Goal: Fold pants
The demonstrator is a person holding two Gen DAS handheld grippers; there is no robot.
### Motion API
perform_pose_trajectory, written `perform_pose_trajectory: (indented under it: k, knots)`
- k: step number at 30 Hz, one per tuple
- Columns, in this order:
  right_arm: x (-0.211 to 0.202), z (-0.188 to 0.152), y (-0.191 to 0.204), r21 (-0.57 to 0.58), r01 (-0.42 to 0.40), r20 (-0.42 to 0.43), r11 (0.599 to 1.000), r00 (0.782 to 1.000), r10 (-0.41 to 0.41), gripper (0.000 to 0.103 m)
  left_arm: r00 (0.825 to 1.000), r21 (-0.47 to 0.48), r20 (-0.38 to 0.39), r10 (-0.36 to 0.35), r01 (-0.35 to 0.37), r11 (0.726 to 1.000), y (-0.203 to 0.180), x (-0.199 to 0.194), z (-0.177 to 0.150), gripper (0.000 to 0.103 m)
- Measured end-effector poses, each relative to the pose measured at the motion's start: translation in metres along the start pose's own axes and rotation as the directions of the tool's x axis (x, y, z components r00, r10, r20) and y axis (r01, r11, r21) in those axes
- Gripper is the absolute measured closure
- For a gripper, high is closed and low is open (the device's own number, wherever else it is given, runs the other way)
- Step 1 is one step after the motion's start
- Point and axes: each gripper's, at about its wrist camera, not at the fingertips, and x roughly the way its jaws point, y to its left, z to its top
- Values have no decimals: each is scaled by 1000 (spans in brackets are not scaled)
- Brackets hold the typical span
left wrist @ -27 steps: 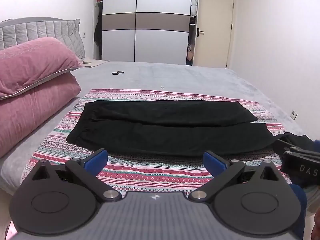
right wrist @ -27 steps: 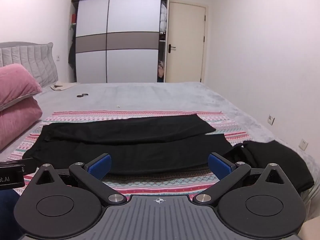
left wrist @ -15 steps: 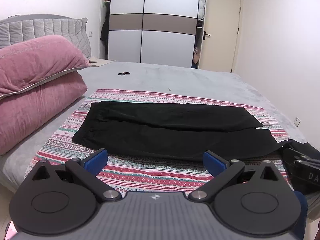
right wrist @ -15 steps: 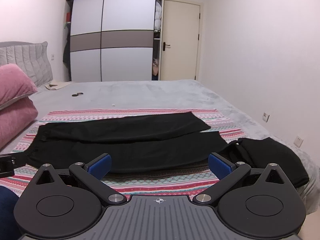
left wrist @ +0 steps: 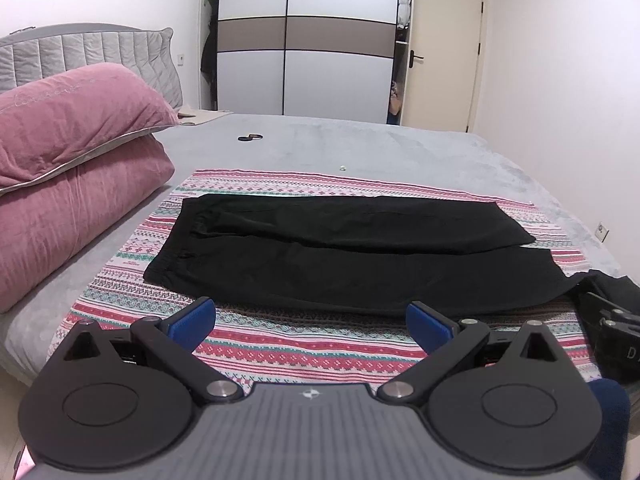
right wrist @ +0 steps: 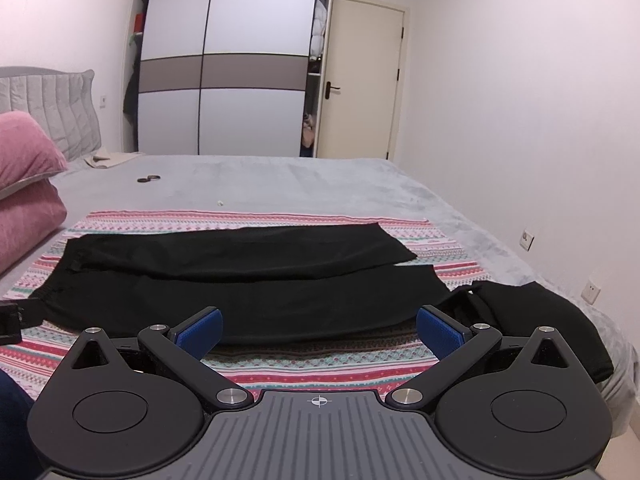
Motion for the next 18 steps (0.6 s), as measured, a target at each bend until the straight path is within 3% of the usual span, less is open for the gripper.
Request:
perform_pose_trajectory:
  k: [13,18]
  knots:
    - [97,4,16,-49,1,-112,999,994,-7,0,987,-13,-155,48,-50,999,18,101,17,0]
    - [144,19,24,-51,-44,-122,998,992,38,0,985,-52,-169,32,-42,998,24,147,37,0]
